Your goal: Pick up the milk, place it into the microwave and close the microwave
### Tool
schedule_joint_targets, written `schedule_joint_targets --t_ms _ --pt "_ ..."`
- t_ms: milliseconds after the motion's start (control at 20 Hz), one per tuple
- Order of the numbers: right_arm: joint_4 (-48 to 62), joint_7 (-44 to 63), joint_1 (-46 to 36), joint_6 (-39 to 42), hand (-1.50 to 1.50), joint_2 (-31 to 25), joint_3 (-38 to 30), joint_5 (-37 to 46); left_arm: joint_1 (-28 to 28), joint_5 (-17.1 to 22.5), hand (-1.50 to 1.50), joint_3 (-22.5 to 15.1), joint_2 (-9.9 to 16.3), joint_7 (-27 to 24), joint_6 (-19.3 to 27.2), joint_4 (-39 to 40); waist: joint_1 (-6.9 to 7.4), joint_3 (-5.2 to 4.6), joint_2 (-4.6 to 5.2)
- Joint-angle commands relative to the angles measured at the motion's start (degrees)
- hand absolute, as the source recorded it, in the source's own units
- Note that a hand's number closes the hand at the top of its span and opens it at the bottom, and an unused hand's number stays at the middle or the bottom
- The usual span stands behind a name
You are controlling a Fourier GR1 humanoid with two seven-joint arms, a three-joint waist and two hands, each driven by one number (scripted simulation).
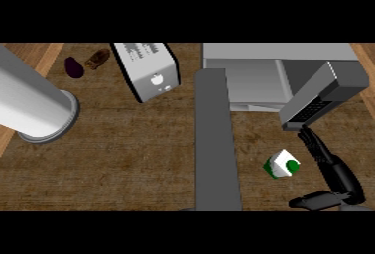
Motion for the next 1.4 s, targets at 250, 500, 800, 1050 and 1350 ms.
schedule_joint_targets --t_ms 250,500,800,1050,1350 --pt "26.4 -16.5 -10.0 -8.3 -1.50 -2.1 0.5 8.4 2.3 4.6 -1.50 2.2 -1.0 2.3 -2.0 -6.0 0.27 0.03 0.06" --pt "37.9 -24.9 -14.2 -10.4 -1.50 -2.8 1.0 10.4 1.2 8.3 -1.50 6.0 1.4 1.8 -3.6 -2.2 0.42 0.07 0.17" --pt "44.8 -27.3 -17.7 -10.8 -1.50 -0.7 0.7 9.9 2.8 6.3 -1.50 5.1 -1.4 -0.8 -8.0 -0.3 1.13 0.15 0.33" --pt "47.5 -25.2 -22.8 -5.9 -1.50 -1.3 -0.3 8.0 0.2 6.9 -1.50 4.6 0.5 1.3 -5.5 0.0 1.12 0.27 0.72" --pt "49.3 -28.5 -21.3 -5.1 1.50 0.5 2.2 9.6 2.6 8.6 -1.50 5.3 -0.3 1.5 -6.4 -1.4 1.34 0.26 0.61"
